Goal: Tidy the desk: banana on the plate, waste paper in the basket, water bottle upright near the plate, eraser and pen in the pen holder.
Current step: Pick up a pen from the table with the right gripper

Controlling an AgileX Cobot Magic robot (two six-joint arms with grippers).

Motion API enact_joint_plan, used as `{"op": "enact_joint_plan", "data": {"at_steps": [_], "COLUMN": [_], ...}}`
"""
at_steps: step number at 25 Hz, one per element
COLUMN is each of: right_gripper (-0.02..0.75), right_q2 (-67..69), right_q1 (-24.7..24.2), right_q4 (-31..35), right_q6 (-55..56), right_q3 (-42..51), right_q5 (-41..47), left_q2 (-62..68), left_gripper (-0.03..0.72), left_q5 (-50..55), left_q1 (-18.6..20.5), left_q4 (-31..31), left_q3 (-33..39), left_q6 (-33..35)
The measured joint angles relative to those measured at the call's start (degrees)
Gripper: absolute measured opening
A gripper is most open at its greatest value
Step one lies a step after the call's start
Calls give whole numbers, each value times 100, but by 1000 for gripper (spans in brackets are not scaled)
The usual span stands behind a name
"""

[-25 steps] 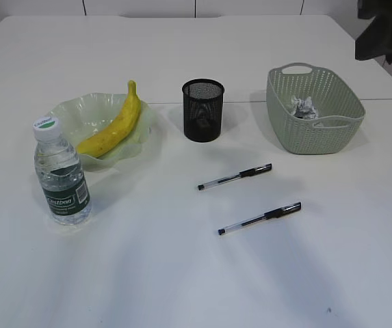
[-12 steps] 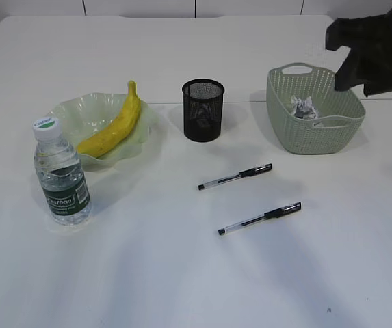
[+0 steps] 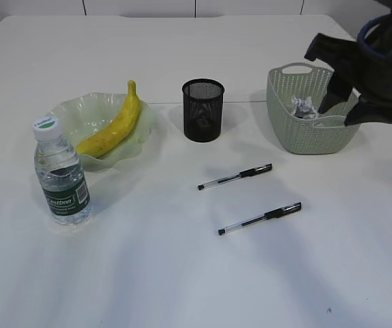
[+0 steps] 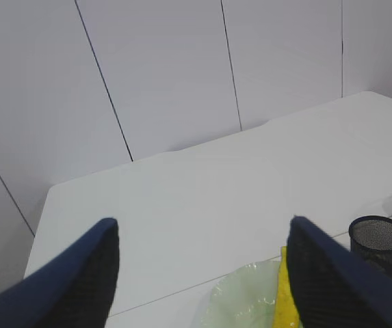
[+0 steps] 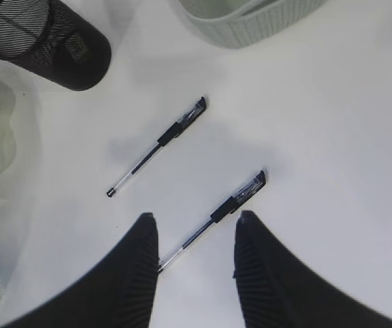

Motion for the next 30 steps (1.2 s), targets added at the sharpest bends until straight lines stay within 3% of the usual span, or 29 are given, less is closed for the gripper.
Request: {"op": "enact_joint_plan", "data": {"at_steps": [30], "right_gripper": [282], "right_q2": [2257], "right_q1": [0], "right_q4": [1275], "right_q6": [1748], "right_q3": [0], "right_q5": [-235], "left_q2": [0], "left_gripper": [538], "left_q5": [10], "left_q1": [0], "left_q4": [0], "left_q3": [0], "left_q6": [0]}}
